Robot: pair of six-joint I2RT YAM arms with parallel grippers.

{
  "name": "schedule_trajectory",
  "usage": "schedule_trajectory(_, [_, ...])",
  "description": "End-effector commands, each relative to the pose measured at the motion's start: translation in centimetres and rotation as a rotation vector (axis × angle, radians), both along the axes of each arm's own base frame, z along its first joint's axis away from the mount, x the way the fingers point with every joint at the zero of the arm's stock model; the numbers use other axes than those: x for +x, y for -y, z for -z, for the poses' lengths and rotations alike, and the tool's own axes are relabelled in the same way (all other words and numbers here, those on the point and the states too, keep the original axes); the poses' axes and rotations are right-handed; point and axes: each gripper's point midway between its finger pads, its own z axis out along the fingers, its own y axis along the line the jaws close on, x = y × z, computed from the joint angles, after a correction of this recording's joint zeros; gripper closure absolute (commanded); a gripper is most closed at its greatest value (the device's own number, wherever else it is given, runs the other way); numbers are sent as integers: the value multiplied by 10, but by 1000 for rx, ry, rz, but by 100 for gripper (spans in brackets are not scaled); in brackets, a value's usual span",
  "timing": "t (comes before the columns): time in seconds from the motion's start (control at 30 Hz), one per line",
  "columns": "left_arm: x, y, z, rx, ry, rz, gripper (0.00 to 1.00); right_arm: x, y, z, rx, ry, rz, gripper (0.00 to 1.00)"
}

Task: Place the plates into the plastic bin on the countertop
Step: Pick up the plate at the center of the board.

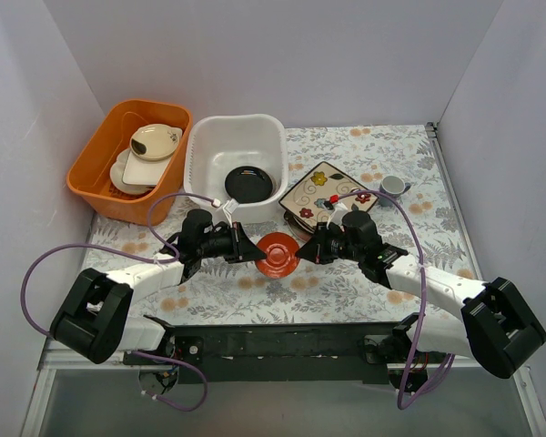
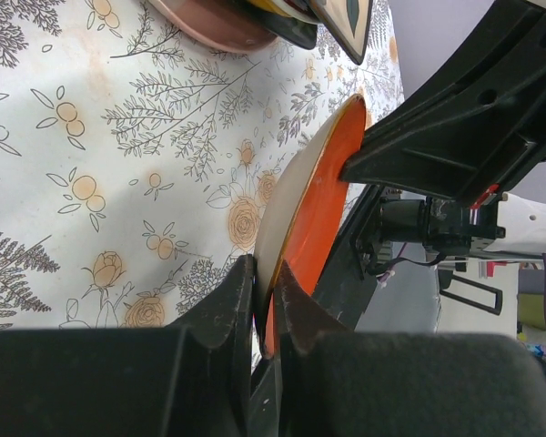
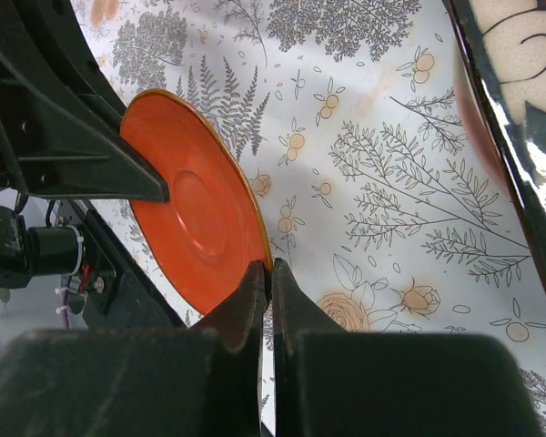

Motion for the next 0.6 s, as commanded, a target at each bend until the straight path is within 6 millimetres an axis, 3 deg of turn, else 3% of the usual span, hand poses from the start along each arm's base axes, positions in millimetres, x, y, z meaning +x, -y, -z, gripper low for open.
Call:
schedule_trajectory(0.0, [8, -1, -1, 14, 30, -41, 100, 1, -19, -32, 94, 95, -72, 91])
schedule_trajectory(0.3, [13, -2, -3, 42, 42, -62, 100, 1, -14, -33, 90, 145, -67, 52])
schedule_trajectory(0.57, [13, -5, -8, 56, 65, -73, 100, 1, -9, -37, 80, 177, -57, 24])
